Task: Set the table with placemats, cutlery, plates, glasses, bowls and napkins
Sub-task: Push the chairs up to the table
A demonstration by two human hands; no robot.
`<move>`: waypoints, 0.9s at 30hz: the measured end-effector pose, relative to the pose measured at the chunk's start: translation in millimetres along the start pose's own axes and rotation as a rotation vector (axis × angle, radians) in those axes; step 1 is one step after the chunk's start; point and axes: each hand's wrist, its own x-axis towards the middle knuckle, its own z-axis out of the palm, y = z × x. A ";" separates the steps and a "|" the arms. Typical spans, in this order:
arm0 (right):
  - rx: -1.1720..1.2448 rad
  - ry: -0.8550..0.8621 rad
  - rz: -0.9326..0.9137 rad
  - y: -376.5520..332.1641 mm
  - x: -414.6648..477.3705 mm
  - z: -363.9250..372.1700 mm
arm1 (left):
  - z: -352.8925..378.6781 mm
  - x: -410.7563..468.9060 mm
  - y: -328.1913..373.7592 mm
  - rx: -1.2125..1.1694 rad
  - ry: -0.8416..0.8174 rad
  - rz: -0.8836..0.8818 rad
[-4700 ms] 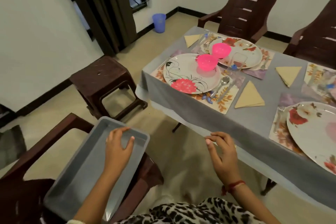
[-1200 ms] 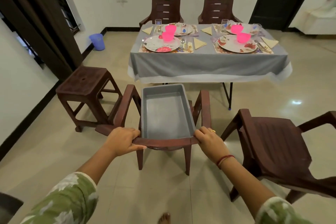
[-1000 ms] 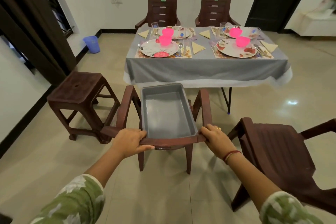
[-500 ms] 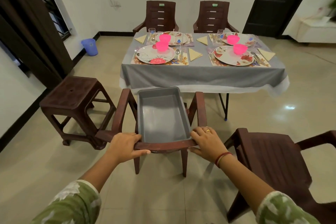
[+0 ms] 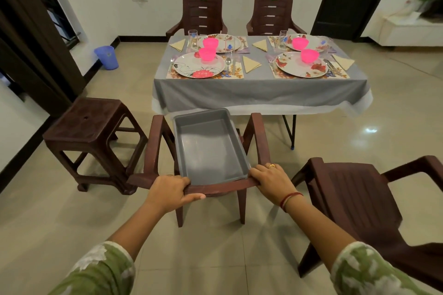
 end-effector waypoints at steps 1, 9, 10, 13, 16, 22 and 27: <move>-0.001 -0.011 0.003 -0.1 0.2 -0.6 | -1.4 -0.3 0.1 -0.003 -0.010 0.002; 0.193 -0.036 0.106 -16.1 -25.8 -24.4 | -14.6 -5.9 12.7 -0.162 0.042 -0.028; 0.237 0.039 0.114 -18.4 -38.7 -28.2 | -16.4 -8.1 21.6 -0.189 0.102 -0.009; 0.306 0.253 0.172 -11.8 -88.3 -41.6 | -19.8 -9.2 68.5 -0.299 0.221 0.008; 0.307 0.409 0.296 14.6 -149.3 -58.4 | -19.6 -3.6 136.1 -0.375 0.263 0.075; 0.242 0.607 0.509 86.0 -288.0 -85.4 | -7.4 7.3 278.8 -0.499 0.189 0.220; 0.130 0.614 0.647 145.5 -415.8 -83.8 | 0.4 10.1 414.0 -0.546 0.094 0.326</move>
